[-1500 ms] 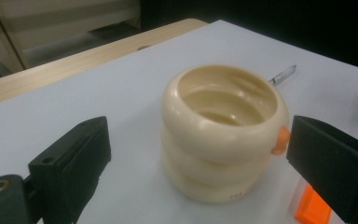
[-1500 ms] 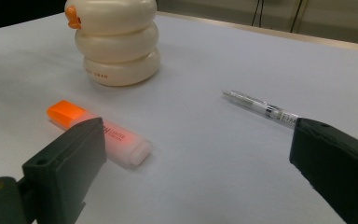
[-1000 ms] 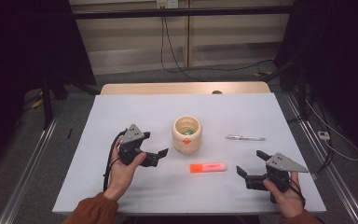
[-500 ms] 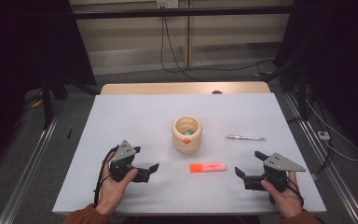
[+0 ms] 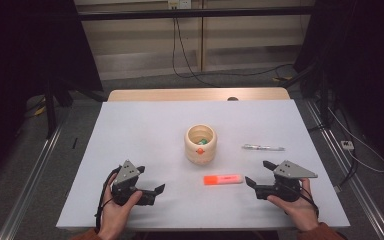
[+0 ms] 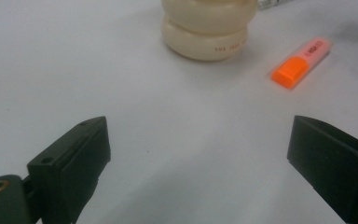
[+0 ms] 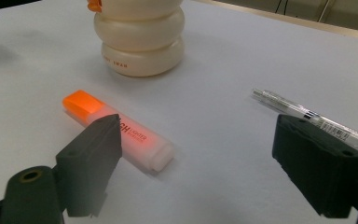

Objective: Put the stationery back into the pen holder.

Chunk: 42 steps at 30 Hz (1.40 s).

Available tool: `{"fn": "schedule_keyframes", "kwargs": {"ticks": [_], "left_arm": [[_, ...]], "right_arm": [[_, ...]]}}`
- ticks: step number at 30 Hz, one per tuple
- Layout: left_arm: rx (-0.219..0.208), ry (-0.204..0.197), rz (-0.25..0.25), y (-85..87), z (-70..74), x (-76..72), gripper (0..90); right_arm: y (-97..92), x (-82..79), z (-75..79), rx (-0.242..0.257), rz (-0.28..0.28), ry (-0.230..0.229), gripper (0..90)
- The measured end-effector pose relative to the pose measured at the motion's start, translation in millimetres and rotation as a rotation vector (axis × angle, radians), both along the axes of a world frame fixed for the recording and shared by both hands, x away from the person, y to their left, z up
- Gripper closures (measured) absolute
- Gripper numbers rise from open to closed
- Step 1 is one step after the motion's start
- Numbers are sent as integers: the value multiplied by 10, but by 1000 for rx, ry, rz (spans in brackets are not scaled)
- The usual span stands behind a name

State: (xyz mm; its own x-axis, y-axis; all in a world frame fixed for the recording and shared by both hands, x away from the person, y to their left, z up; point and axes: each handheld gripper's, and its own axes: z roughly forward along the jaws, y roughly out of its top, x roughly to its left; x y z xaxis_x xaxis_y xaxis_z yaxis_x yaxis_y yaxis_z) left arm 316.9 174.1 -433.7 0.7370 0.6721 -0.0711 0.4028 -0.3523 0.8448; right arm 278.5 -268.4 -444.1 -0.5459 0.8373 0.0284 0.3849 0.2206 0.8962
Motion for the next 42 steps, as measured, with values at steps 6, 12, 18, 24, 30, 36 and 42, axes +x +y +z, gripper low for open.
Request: {"fn": "schedule_keyframes", "kwargs": {"ticks": [6, 12, 18, 24, 30, 36, 42], "left_arm": [[-2, 24, 5, 11, -32, 28, 58], [10, 12, -26, -23, -17, -2, 58], [8, 21, -16, -6, -26, 9, 58], [15, 29, -12, 13, -30, 21, 58], [9, 32, -17, 10, -36, 26, 58], [12, 36, -22, 9, -43, 32, 58], [13, 44, -17, 3, -43, 31, 58]], "right_arm": [[9, 104, 32, -6, -5, 22, 265], [69, 249, 64, 8, 59, 77, 445], [163, 332, 94, -8, 111, 102, 633], [194, 402, 122, -24, 142, 139, 849], [270, 537, 111, -72, 179, 213, 900], [330, 632, 33, -129, 180, 273, 900], [325, 679, 20, -148, 179, 302, 900]]}}
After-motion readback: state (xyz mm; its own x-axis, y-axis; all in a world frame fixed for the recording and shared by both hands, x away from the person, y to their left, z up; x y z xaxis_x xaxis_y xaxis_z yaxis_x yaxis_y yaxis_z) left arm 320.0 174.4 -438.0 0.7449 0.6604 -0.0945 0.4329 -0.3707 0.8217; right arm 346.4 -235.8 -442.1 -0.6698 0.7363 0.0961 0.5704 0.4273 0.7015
